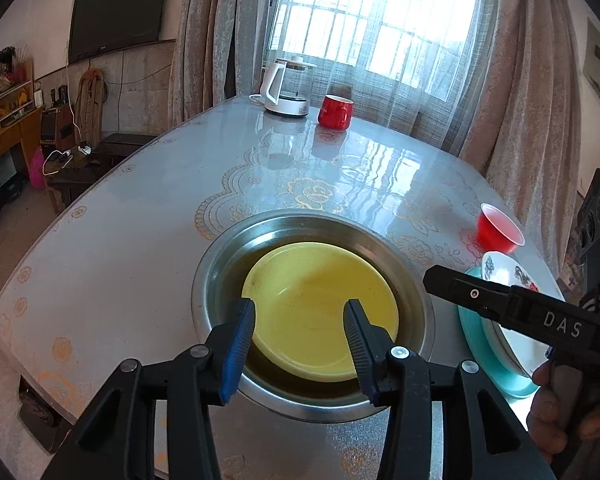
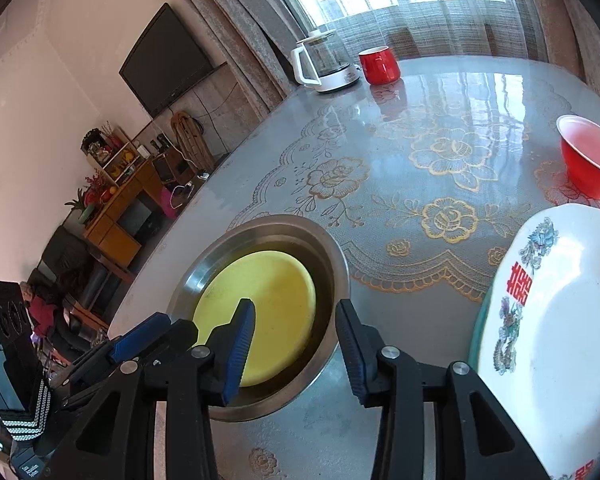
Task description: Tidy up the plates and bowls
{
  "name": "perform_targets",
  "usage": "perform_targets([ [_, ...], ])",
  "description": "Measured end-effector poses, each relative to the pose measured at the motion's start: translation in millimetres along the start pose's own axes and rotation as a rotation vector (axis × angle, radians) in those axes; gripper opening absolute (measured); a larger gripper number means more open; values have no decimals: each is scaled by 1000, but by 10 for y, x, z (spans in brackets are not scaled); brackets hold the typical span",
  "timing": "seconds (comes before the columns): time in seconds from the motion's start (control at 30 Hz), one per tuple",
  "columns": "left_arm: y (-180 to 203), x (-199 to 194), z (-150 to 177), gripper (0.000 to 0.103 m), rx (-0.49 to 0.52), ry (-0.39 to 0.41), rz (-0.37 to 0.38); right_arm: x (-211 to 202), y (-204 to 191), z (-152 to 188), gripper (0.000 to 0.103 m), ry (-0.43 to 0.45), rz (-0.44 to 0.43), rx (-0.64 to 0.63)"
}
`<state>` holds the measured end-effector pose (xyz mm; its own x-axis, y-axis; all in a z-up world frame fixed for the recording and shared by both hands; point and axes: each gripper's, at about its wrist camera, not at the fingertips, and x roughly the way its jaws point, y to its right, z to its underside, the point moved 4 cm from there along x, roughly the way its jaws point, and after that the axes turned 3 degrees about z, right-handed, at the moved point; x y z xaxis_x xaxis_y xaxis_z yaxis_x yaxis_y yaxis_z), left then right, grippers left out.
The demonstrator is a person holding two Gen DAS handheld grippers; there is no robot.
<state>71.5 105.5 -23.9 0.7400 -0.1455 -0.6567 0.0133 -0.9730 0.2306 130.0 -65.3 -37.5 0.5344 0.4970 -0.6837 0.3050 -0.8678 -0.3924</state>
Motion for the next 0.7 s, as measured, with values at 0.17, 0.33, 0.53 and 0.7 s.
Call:
perform_targets([
  [0.17,129,-16,16,51,42,8,18,-194,431,-108,42,38,43,97],
  [0.33,268,-7,17,53,75,8,42,-448,1024,-217,42,85,108,249],
  [0.53,384,32,-20,53,99,4,53,-811,1766,-379,42,172,206,447],
  [0.7,495,80,-40,58,124,3,46,-901,2271,-594,42,189,290,534],
])
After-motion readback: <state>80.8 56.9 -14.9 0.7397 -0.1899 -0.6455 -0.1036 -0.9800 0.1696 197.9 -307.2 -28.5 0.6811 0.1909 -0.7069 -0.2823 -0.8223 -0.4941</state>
